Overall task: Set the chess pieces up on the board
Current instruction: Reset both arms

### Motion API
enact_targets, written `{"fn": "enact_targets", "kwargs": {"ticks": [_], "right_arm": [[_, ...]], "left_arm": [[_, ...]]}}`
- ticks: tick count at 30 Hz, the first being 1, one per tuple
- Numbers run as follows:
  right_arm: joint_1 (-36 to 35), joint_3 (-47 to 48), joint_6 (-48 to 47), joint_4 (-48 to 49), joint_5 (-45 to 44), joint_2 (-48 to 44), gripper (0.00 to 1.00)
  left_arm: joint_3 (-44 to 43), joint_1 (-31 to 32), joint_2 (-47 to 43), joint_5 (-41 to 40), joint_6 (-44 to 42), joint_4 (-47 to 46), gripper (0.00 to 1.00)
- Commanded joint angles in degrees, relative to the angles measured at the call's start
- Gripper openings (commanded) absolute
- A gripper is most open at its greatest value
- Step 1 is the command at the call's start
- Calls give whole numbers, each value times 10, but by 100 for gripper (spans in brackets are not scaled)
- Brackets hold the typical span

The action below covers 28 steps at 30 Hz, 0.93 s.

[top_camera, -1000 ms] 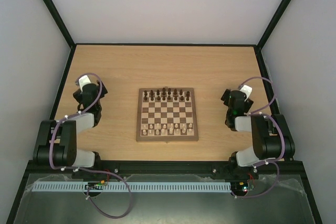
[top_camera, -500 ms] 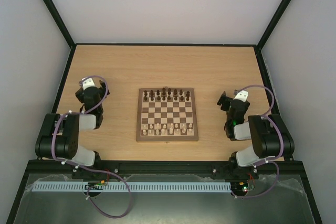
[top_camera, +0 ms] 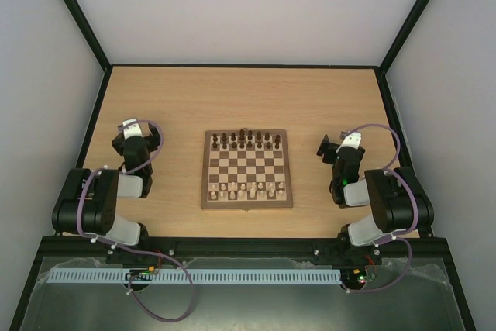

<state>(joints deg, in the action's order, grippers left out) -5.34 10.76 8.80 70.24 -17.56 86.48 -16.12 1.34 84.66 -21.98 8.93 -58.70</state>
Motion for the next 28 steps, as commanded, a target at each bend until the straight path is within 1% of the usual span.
{"fn": "enact_targets", "kwargs": {"ticks": [1, 11, 12, 13, 15, 16, 17, 18, 28], "right_arm": [[-2, 8, -8, 35, -5, 2, 99], [10, 21, -4, 13, 24, 4, 99], [11, 21, -4, 13, 25, 4, 99], [10, 21, -4, 13, 25, 4, 99], [10, 21, -4, 13, 25, 4, 99], [10, 21, -4, 12, 25, 4, 99], [11, 21, -4, 12, 26, 4, 99], [11, 21, -4, 12, 26, 4, 99], [16, 26, -3, 3, 38, 5, 99]], "left_arm": [[3, -4, 10, 57, -17, -79, 100], [0, 2, 12, 52, -23, -74, 99], [7, 2, 17, 70, -31, -89, 99], [24, 2, 38, 93, -47, -153, 99], [19, 4, 26, 95, -44, -122, 100], [22, 2, 35, 94, -43, -140, 99], [15, 1, 25, 95, -39, -106, 100], [20, 0, 31, 97, -42, -131, 100], [15, -1, 25, 101, -42, -111, 99]]}}
